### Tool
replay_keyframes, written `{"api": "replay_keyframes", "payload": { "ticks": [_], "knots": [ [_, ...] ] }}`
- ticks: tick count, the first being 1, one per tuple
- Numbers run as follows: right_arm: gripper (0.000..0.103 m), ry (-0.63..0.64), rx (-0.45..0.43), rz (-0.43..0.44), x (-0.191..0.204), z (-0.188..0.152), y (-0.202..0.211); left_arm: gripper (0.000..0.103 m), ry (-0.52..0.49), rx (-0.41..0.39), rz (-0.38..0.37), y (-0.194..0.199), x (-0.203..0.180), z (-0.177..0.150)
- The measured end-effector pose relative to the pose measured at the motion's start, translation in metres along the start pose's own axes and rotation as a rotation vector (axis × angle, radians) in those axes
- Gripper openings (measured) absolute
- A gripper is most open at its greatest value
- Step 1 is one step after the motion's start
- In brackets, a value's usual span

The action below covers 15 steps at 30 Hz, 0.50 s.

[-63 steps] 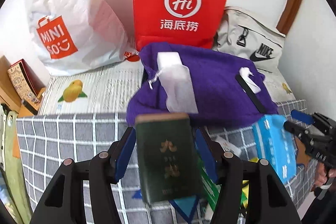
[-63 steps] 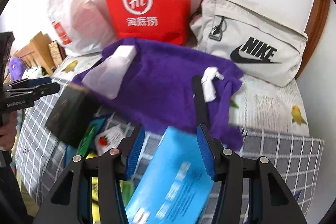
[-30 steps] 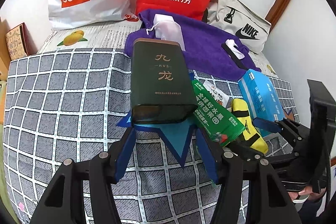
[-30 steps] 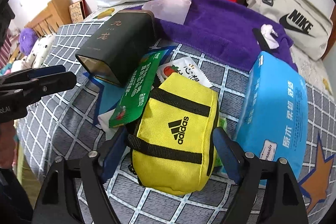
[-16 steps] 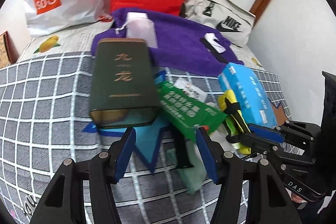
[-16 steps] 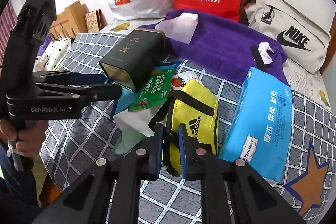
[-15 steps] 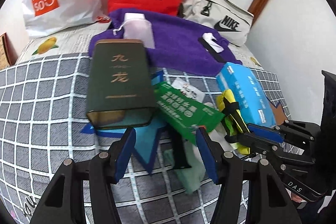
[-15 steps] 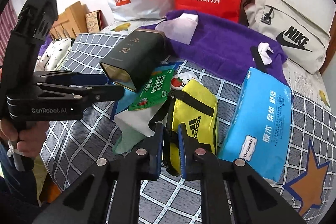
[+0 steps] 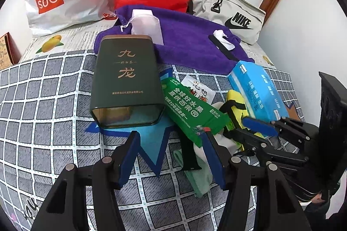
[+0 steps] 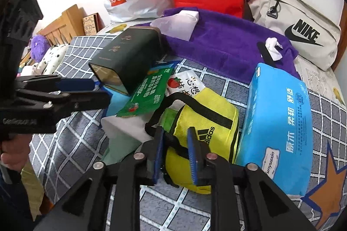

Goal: Organize soft objects
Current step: 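Grasp the white glove with the left gripper while the right lifts the pouch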

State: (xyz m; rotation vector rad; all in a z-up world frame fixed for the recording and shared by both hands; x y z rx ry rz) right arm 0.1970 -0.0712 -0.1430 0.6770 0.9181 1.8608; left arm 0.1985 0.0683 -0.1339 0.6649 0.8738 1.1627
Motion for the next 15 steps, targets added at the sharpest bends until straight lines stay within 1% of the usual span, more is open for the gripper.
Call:
{"api": "replay_keyframes", "payload": {
  "ticks": [1,3,4,5,6,9,12,15],
  "knots": [
    [0.035,0.004,-0.002,-0.009,0.0,0.0,-0.002,0.057,0.002,0.002,-0.002,-0.001,0.0,0.0],
    [0.035,0.01,-0.003,-0.008,0.0,0.0,-0.004,0.057,0.002,0.003,-0.004,-0.002,0.0,0.0],
    [0.031,0.011,-0.006,-0.003,0.0,0.0,-0.003,0.057,0.002,0.002,-0.004,-0.002,0.0,0.0],
    [0.018,0.012,-0.007,0.015,0.0,0.0,-0.002,0.057,0.002,0.003,-0.006,-0.003,0.0,0.0],
    [0.013,0.009,-0.01,0.027,0.001,0.001,0.001,0.057,-0.001,0.003,-0.008,-0.003,0.0,-0.001],
    [0.01,0.017,-0.043,0.017,0.004,0.003,0.018,0.057,-0.012,-0.002,-0.033,-0.004,-0.002,-0.004],
    [0.01,-0.01,-0.065,0.057,0.003,0.003,0.033,0.057,-0.031,-0.005,-0.094,-0.003,-0.009,-0.008],
    [0.01,-0.026,-0.084,0.065,0.001,0.002,0.043,0.057,-0.066,-0.01,-0.164,-0.002,-0.022,-0.011]
  ]
}}
Point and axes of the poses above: each gripper's, at about its wrist camera, not at the fingertips, and y roughly against the way its jaws point, x to its left, z to its top, the point moved 2 cm from there along -y, roughly the way its jaws point
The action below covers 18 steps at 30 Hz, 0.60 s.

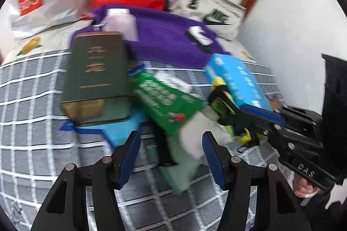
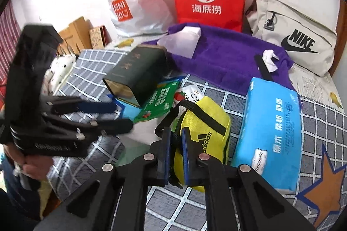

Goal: Organize soft objects
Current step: 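Grasp the white glove with the left gripper while the right lifts the pouch, then carry the white glove and yellow pouch in both grippers over the purple towel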

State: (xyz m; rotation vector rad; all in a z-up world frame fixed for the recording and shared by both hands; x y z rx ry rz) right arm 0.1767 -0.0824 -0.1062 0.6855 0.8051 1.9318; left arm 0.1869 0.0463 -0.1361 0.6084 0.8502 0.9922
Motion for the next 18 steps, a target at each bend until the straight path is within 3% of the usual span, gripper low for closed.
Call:
{"api": "replay_keyframes", "payload": {
  "ticks": [5,11,15,18],
  "knots": [
    [0.009,-0.008,-0.013,0.025,0.001,-0.005,0.018,0.057,-0.054,0.029,-0.095,-0.011,-0.026,-0.003],
    [0.009,-0.034,-0.012,0.038,-0.004,-0.018,0.032,0.054,-0.09,0.017,-0.144,-0.021,-0.046,-0.005],
    [0.009,-0.056,-0.002,0.041,-0.009,-0.029,0.036,0.023,-0.124,0.031,-0.139,-0.027,-0.056,-0.008],
    [0.009,-0.076,0.001,0.042,-0.013,-0.036,0.039,0.013,-0.139,0.016,-0.124,-0.022,-0.057,-0.01]
  ]
}}
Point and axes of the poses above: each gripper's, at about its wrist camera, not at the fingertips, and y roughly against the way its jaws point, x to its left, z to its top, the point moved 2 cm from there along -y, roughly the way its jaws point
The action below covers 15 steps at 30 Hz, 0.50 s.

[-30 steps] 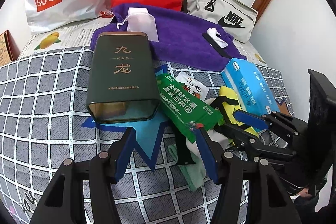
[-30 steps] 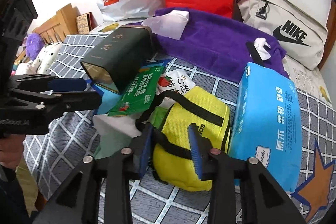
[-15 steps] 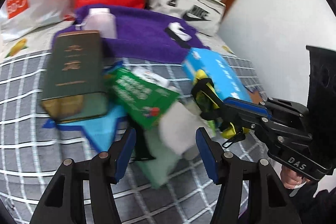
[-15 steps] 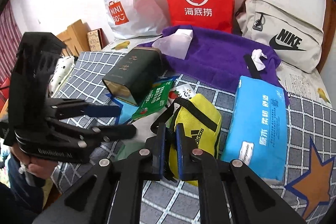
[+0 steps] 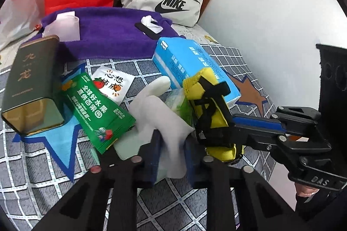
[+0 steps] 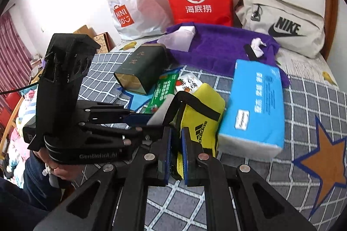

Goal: Organize soft objects
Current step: 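Carry the white glove and yellow pouch in both grippers over the purple towel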

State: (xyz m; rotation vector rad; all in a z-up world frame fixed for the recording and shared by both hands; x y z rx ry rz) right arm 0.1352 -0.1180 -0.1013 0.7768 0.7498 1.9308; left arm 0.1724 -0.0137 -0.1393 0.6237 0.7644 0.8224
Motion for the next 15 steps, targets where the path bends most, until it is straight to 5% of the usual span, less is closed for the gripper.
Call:
{"api": "replay_keyframes", "payload": {
  "ticks": [4,15],
  "knots": [
    [0.009,-0.011,-0.007,-0.02,-0.005,-0.006,0.009,0.011,-0.007,-0.031,0.069,0.018,0.007,-0.001],
    [0.008,-0.019,-0.083,-0.015,-0.005,0.002,0.037,0.011,0.033,-0.124,0.119,0.063,0.016,0.008]
  ]
}}
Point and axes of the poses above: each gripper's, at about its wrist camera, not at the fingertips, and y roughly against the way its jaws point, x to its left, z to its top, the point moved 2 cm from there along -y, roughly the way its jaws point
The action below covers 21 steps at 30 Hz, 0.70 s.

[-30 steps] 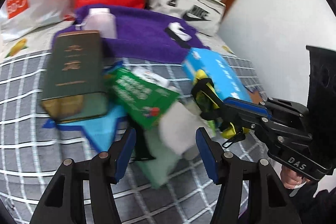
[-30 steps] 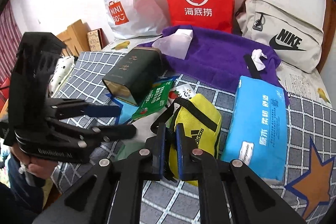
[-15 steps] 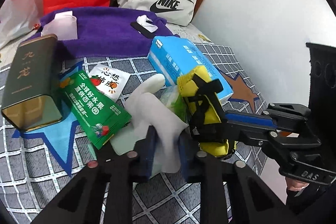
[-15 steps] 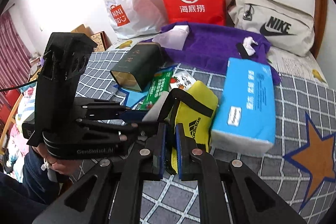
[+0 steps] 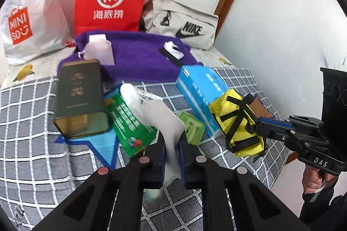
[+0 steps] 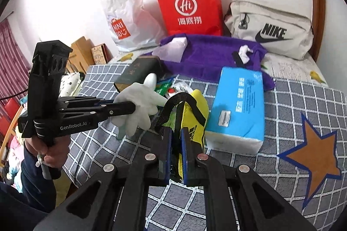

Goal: Organize soft objects
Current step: 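Carry the white glove and yellow pouch in both grippers over the purple towel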

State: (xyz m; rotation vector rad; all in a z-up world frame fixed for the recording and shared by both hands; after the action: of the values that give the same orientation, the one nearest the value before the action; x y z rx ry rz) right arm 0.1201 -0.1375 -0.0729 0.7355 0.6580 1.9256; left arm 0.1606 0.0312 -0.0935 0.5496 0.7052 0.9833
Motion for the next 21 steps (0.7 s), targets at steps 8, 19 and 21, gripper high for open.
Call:
{"api": "replay_keyframes", "payload": {
  "ticks": [8,19,21],
  "knots": [
    [0.008,0.027,-0.026,-0.025,0.0,0.02,0.003,0.011,0.016,-0.041,0.044,0.019,0.004,0.018],
    [0.008,0.028,-0.045,-0.028,-0.007,0.049,-0.001,0.011,0.029,-0.056,0.082,0.032,0.014,0.044],
    [0.008,0.031,-0.048,-0.026,-0.008,0.056,-0.002,0.011,0.031,-0.062,0.085,0.034,0.015,0.049]
  ]
}}
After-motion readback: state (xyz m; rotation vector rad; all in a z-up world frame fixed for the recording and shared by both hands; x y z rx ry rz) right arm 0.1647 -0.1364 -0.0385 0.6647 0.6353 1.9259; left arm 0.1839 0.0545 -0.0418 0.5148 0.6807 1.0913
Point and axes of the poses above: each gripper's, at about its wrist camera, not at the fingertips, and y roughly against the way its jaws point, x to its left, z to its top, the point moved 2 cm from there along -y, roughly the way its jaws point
